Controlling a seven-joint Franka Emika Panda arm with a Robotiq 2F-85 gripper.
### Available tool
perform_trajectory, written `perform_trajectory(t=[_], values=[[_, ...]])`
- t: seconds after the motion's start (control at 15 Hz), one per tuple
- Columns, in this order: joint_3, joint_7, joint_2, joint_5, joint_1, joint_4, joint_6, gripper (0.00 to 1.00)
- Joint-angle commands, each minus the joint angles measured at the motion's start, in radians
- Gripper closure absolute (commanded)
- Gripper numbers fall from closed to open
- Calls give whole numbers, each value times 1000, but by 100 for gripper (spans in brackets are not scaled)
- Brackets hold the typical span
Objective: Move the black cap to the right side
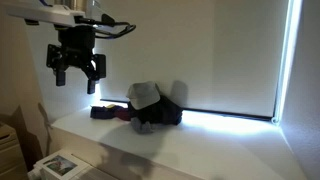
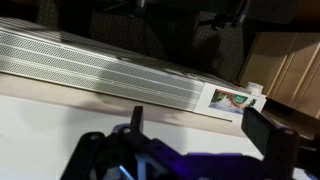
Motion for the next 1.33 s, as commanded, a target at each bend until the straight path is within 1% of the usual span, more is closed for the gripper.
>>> perform_trajectory(t=[0.0, 0.67, 0.73, 0.8, 0.87, 1.07, 1.27], values=[[30, -15, 7, 18, -32, 1, -1, 0], [30, -15, 7, 18, -32, 1, -1, 0], [26, -64, 52, 30, 4, 65, -4, 0], [39, -104, 104, 34, 43, 133, -42, 0], [78, -93, 166, 52, 84, 201, -88, 0], [179, -56, 267, 70, 139, 299, -159, 0], [287, -68, 427, 83, 191, 428, -202, 0]])
